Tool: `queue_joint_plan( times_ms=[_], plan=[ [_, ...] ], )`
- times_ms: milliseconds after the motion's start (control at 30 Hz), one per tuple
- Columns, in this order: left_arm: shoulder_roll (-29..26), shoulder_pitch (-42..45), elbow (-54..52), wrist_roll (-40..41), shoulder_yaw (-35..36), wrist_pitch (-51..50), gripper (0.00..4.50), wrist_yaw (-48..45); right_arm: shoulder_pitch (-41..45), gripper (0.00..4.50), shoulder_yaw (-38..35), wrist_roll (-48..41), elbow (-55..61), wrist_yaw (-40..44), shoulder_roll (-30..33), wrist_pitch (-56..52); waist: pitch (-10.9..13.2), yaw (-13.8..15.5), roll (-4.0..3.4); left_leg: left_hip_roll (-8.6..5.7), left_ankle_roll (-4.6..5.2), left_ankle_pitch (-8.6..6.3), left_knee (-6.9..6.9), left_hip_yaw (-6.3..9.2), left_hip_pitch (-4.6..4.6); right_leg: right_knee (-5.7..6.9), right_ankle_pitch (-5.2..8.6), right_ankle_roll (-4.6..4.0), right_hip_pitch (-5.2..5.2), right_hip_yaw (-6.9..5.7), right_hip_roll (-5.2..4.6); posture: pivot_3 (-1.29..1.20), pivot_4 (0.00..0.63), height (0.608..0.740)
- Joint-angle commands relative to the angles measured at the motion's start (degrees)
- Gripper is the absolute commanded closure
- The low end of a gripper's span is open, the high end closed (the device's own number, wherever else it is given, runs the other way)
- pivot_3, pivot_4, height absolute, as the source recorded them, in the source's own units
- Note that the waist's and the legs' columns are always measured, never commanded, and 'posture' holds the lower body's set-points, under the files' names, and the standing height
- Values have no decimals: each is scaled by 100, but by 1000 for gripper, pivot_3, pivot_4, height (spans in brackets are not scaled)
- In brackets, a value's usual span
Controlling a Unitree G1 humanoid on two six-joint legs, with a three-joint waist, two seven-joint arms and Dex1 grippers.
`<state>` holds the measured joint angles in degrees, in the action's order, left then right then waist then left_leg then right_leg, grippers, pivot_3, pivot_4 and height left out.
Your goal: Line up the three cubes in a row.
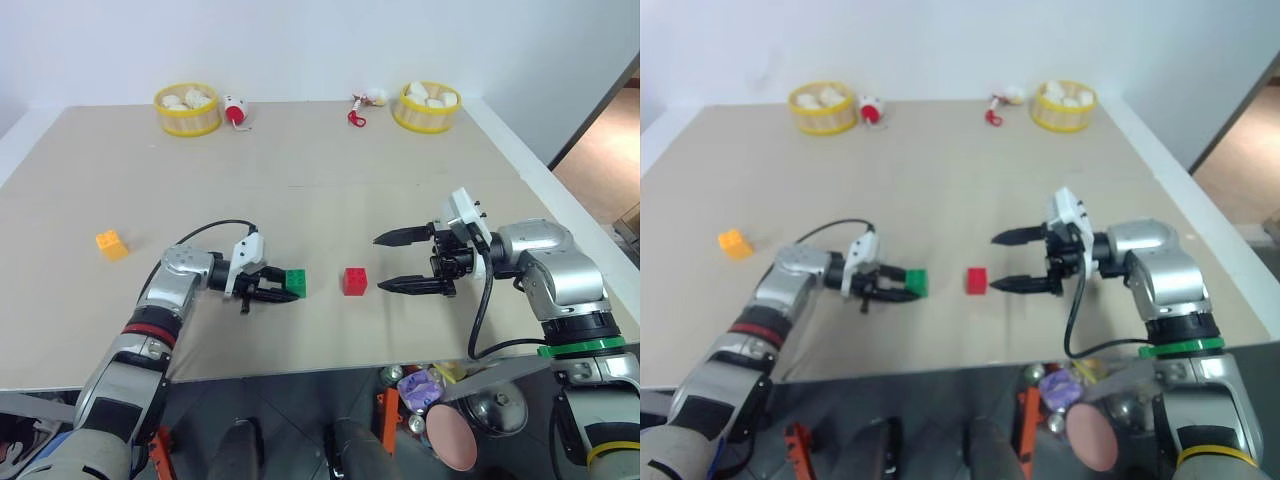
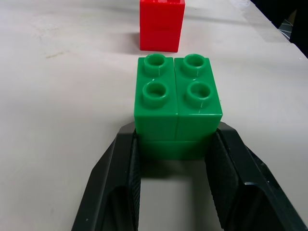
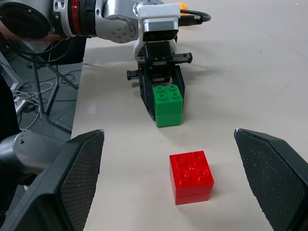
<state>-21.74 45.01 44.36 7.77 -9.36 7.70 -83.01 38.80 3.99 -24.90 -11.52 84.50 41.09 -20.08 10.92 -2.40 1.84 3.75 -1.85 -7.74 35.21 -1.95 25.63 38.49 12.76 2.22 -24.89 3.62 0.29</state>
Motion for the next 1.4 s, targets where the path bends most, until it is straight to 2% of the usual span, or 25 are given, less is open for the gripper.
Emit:
queue_joint_plan(
  times_ms=[33, 200, 267, 467, 600, 767, 933, 1100, 1167, 1267, 1400],
  plan=[
    [50, 185, 111, -67, -32, 144, 3205, 7, 124, 0, -103, -30, 69, -35, -10, 35, 0, -6, 0, 0, 0, 0, 4, 0, 1, 1, -1, 1, 0, 0, 0, 0, 150, 740],
    [55, 196, 151, -92, -48, 179, 3205, -52, 125, 0, -118, -30, 78, -62, -16, 13, 0, -13, 0, 1, 1, -1, 13, 0, 2, 9, -2, -2, -2, 1, 1, 0, 150, 740],
    [27, 198, 200, -143, -68, 135, 2150, -16, 138, 0, -124, -35, 75, -77, -16, 3, 0, -13, 0, 1, 1, -1, 15, 0, 2, 12, 2, -8, -2, 1, 1, 0, 150, 740],
    [32, 213, 241, -174, 29, 378, 84, 218, 170, 0, -129, -39, 53, -93, -14, -10, 0, -10, 0, -3, 4, 2, 32, 10, 2, 29, 1, -26, -1, 1, 0, 0, 150, 740],
    [-36, 159, 68, -48, 59, 145, 35, 187, 234, 0, -123, -38, 11, -87, -20, -29, 0, -20, 0, -10, 10, 5, 41, 20, 2, 29, -20, -33, -4, 3, 0, 0, 150, 740],
    [-389, -87, -458, 137, 190, -214, 35, 122, 309, 0, -123, -32, -66, -42, 0, -33, 0, -40, 0, -10, 11, 6, 40, 31, 2, 31, -26, -40, -12, 9, 12, 0, 150, 740],
    [-1076, -488, -961, 346, 533, -543, 35, 144, 480, 0, -85, -15, -202, 33, -25, -22, 1, -54, -1, -8, 11, 5, 18, 37, 0, 49, -16, -34, -33, 32, 34, 0, 150, 740],
    [-1871, -1319, -1978, 692, 907, -988, 35, -36, 738, 0, -22, 67, -489, 165, -74, 74, 1, -41, -2, -5, 8, -1, 7, 40, -1, 56, 0, -34, -38, 29, 36, 0, 150, 740],
    [-2041, -1596, -2340, 834, 1075, -1120, 35, 49, 812, 0, -12, 84, -567, 198, -89, 96, 2, -37, -2, -3, 6, -5, 7, 38, -1, 56, 18, -58, -38, 29, 34, 0, 150, 740],
    [-2158, -2280, -3393, 1310, 1695, -1602, 35, 598, 892, 0, 26, 126, -564, 225, -155, 162, 2, -26, -2, -3, 5, -5, 9, 36, -1, 56, 21, -62, -36, 28, 29, 0, 150, 740],
    [-1940, -3304, -4832, 1750, 2400, -2342, 35, 1747, 875, 0, 70, 27, -110, 25, -406, 9, 2, -32, -2, 0, 5, -5, 11, 29, -1, 56, 22, -61, -34, 28, 20, 0, 150, 740]
  ],
)
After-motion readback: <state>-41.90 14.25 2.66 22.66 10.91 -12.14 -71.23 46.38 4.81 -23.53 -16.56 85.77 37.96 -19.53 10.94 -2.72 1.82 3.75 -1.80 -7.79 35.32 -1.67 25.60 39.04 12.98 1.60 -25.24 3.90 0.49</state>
